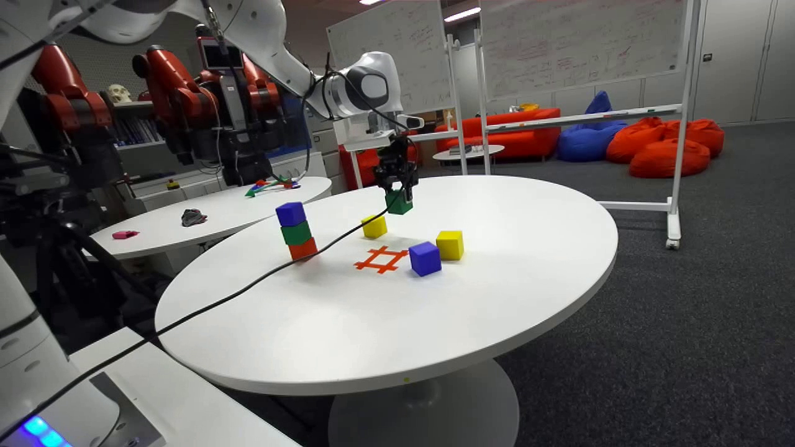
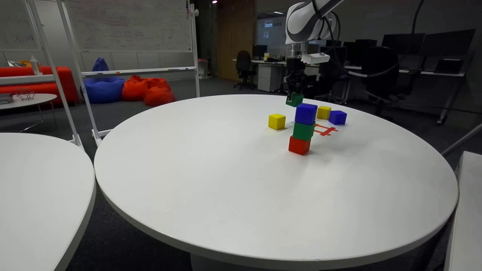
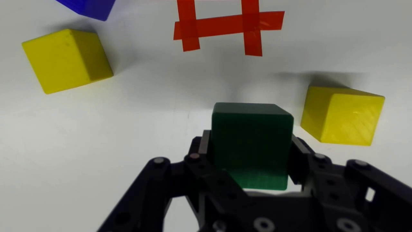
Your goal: Unstack all the toy blocks then put the orange block in the marked zone
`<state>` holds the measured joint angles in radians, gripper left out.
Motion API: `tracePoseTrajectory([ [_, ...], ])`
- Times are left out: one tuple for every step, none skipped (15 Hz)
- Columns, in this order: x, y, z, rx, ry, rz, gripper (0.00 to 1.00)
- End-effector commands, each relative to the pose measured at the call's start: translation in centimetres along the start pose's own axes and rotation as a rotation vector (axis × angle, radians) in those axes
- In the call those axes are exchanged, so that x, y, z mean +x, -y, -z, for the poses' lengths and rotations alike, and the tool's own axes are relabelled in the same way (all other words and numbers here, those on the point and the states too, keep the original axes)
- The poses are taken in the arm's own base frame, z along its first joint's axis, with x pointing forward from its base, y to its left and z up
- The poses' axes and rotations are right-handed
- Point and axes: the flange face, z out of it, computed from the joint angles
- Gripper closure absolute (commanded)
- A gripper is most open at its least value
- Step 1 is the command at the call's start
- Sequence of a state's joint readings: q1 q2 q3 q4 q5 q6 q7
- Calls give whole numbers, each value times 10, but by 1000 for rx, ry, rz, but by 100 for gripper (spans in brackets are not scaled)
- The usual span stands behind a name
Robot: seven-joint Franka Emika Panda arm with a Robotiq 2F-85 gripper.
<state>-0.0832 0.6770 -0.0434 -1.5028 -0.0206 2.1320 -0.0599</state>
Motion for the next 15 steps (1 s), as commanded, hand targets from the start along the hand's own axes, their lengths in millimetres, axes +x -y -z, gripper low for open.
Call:
tracePoseTrajectory([
  [16,-7,-3,21,30,15,69],
  [18,-7,-5,20,34,14,69],
  [21,-7,-4,25,34,15,69],
  [21,-7,-4,27,33,23,69],
  [23,-8,-3,21,30,24,69],
  [24,-7,-2,20,28,29,69],
  [25,-8,-3,20,28,23,69],
  [26,-8,-3,21,28,16,69],
  [27,-8,-2,20,28,18,69],
  [28,-8,-2,21,28,18,69],
  [28,-8,-2,22,27,18,69],
  [29,-8,-2,23,24,15,69],
  [29,-9,-1,26,20,17,69],
  [29,-9,-1,26,19,17,69],
  [29,-9,-1,25,18,16,69],
])
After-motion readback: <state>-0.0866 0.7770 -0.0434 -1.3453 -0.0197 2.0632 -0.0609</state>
